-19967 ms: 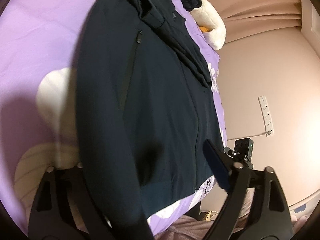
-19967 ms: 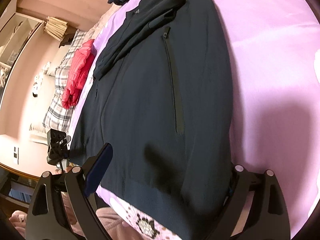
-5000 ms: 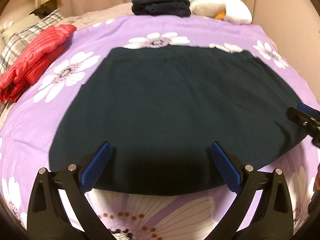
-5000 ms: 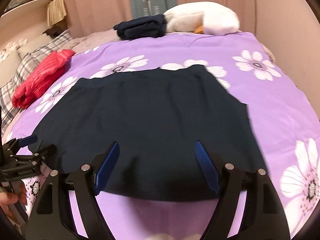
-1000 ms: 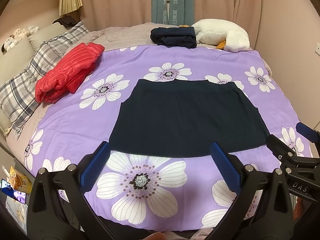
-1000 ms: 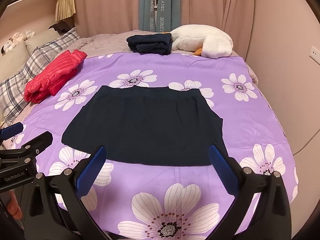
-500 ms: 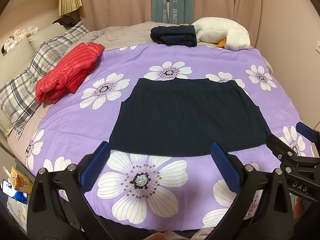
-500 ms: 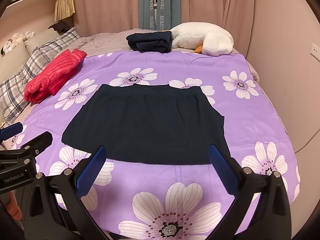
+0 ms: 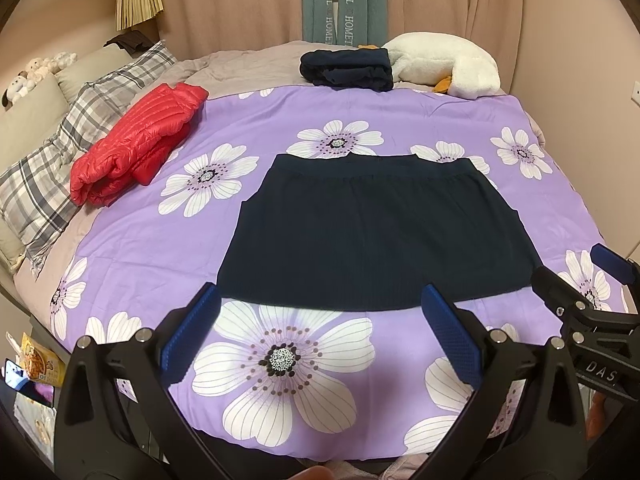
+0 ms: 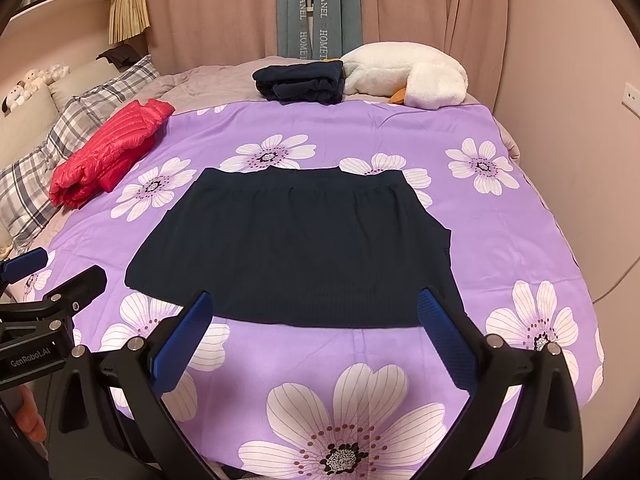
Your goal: Fold large clothes
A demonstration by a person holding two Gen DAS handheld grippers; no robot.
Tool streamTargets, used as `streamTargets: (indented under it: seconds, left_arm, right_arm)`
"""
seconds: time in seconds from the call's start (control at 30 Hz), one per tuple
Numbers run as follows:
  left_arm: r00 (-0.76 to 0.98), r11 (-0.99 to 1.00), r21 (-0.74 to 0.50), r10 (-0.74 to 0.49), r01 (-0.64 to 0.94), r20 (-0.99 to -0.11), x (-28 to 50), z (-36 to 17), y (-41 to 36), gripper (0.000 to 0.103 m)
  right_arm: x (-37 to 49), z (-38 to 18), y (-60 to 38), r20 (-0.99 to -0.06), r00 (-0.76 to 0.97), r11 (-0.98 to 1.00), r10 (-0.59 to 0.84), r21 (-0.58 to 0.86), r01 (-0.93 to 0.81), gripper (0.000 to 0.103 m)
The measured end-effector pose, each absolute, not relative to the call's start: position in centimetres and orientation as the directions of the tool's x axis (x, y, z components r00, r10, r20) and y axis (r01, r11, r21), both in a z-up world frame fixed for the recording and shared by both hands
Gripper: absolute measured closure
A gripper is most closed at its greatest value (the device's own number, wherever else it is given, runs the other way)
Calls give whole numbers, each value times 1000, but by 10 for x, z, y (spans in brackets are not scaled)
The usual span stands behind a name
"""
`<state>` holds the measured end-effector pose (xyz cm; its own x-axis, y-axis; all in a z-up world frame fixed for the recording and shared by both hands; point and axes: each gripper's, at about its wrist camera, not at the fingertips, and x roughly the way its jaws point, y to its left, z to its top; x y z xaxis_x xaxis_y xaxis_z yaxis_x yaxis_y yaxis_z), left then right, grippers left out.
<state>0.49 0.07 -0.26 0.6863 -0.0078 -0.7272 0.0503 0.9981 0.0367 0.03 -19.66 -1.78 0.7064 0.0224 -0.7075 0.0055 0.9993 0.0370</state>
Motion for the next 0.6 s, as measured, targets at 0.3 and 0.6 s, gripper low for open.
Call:
streamTargets:
  seconds: [0.3,0.6]
  left_arm:
    - [687,998,36,-15,59,-727,2,-4,2,2]
    - [680,997,41,-16,68,-733,6,-5,5,2]
  right_arm:
    - [-2,-18,-193,-704,710,999,15,35,13,1]
    - [-1,-18,-195,-709,705,999,18,39,13,1]
